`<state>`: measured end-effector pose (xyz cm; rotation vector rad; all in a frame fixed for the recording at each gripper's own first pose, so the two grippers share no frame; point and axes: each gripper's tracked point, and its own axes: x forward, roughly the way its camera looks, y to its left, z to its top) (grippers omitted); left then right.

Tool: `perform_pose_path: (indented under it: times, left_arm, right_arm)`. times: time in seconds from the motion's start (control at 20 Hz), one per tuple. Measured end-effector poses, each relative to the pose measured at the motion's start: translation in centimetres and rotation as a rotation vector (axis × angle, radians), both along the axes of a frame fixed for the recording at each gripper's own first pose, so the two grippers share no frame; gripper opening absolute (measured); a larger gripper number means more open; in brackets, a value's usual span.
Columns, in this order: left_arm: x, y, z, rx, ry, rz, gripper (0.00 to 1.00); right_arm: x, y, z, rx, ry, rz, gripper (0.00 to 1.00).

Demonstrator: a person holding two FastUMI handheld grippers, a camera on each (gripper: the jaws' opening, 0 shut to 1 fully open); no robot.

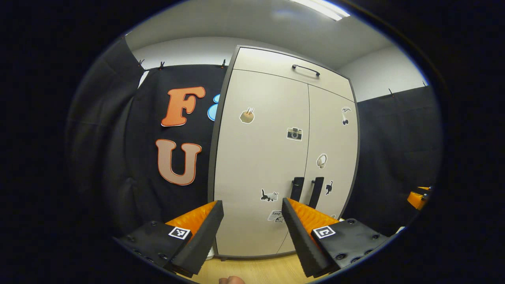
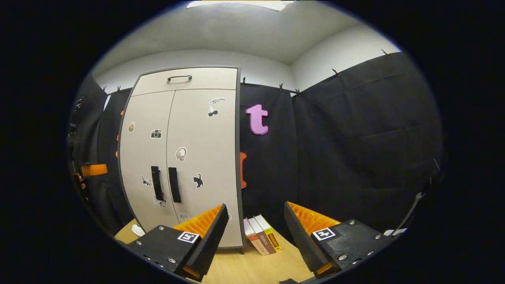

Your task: Grab one shoe with the right hand and put it into the shoe cabinet, grab the other shoe with the left hand and put it into the shoe cabinet; then close the right door with the right hand and the left door with the left hand.

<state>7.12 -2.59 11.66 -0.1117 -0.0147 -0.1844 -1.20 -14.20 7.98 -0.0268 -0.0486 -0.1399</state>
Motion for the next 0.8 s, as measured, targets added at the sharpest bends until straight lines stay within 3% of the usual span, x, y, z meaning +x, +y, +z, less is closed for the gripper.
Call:
perform_pose_path:
  times: [0.3, 0.6, 0.8]
  left_arm:
    - [-0.1, -0.4, 1.0, 0.000, -0.008, -0.005, 0.97]
    - [-0.1, -2.4, 0.9, -0.059, 0.002, -0.038, 0.97]
    - [-0.9, -1.3, 1.6, -0.063, -0.005, 0.012, 0.97]
  right_arm:
    - [-0.5, -1.4, 1.2, 0.005, 0.002, -0.020, 0.88]
    - [-1.3, -3.1, 1.7, -0.001, 0.006, -0.030, 0.88]
    - [-0.6, -2.7, 1.8, -0.015, 0.012, 0.010, 0.88]
